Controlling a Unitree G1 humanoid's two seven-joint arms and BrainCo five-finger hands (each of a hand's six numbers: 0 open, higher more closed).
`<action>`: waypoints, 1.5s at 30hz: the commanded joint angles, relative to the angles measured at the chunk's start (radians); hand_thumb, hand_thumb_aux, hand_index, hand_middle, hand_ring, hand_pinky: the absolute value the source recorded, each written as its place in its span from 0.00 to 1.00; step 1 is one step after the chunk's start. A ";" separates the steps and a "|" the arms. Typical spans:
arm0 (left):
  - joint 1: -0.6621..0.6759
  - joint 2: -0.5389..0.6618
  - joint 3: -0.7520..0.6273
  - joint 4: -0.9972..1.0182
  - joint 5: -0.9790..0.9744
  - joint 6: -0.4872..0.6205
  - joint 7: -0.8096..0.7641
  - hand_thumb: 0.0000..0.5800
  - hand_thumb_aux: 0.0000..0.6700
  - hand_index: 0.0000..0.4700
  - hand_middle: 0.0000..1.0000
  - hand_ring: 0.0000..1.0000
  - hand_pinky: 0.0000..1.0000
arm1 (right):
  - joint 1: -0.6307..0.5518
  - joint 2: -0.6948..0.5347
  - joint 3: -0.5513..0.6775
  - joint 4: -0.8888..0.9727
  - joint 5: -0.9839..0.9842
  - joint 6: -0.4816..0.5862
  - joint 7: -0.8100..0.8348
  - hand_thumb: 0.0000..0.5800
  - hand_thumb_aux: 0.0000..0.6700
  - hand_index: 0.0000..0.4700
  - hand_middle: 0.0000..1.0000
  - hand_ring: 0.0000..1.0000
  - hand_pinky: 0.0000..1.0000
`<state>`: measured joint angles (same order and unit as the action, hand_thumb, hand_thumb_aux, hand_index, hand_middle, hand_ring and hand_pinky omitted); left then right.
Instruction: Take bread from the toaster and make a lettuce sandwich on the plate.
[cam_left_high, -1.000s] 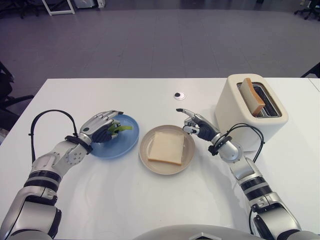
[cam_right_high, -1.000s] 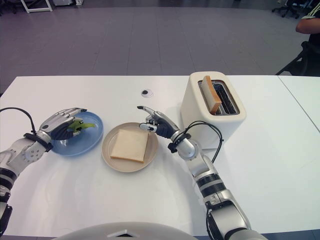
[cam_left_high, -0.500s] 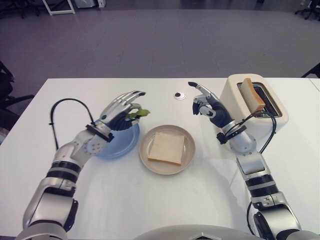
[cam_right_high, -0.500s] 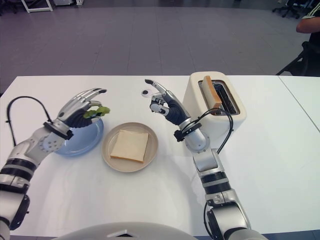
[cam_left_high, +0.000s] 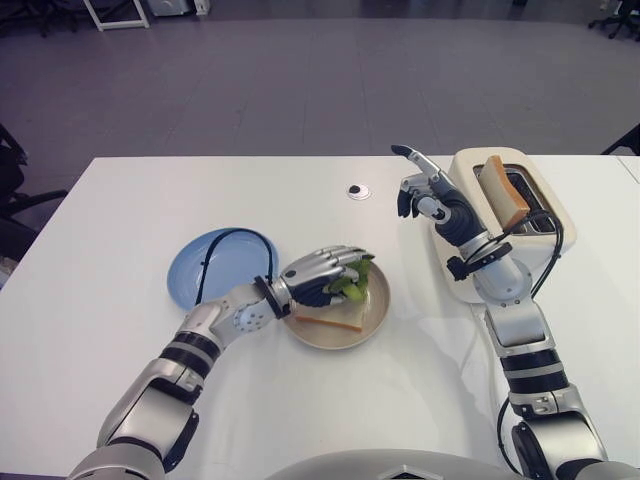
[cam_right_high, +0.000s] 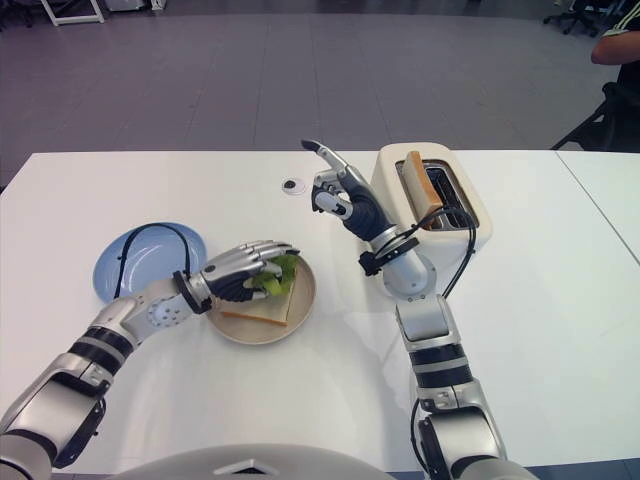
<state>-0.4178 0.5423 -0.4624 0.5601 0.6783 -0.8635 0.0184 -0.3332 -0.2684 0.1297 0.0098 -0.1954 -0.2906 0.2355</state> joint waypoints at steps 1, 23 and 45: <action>0.035 0.039 -0.010 -0.023 -0.027 -0.010 -0.086 1.00 1.00 1.00 0.00 0.00 0.00 | -0.009 -0.010 -0.005 -0.012 0.010 0.013 0.016 0.00 0.00 0.00 0.63 0.63 0.63; 0.108 0.125 0.078 -0.144 -0.171 -0.053 -0.161 0.00 0.00 0.00 0.00 0.00 0.00 | -0.017 -0.144 -0.135 -0.113 -0.155 0.035 -0.086 0.00 0.00 0.00 0.59 0.59 0.59; 0.102 0.072 0.210 -0.165 -0.232 -0.079 -0.145 0.00 0.00 0.00 0.00 0.00 0.00 | 0.151 -0.550 -0.110 -0.023 -0.413 0.147 0.098 0.00 0.00 0.00 0.00 0.00 0.00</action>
<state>-0.3133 0.6114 -0.2626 0.3848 0.4319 -0.9483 -0.1196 -0.2229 -0.8090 -0.0072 -0.0051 -0.6166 -0.1320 0.2934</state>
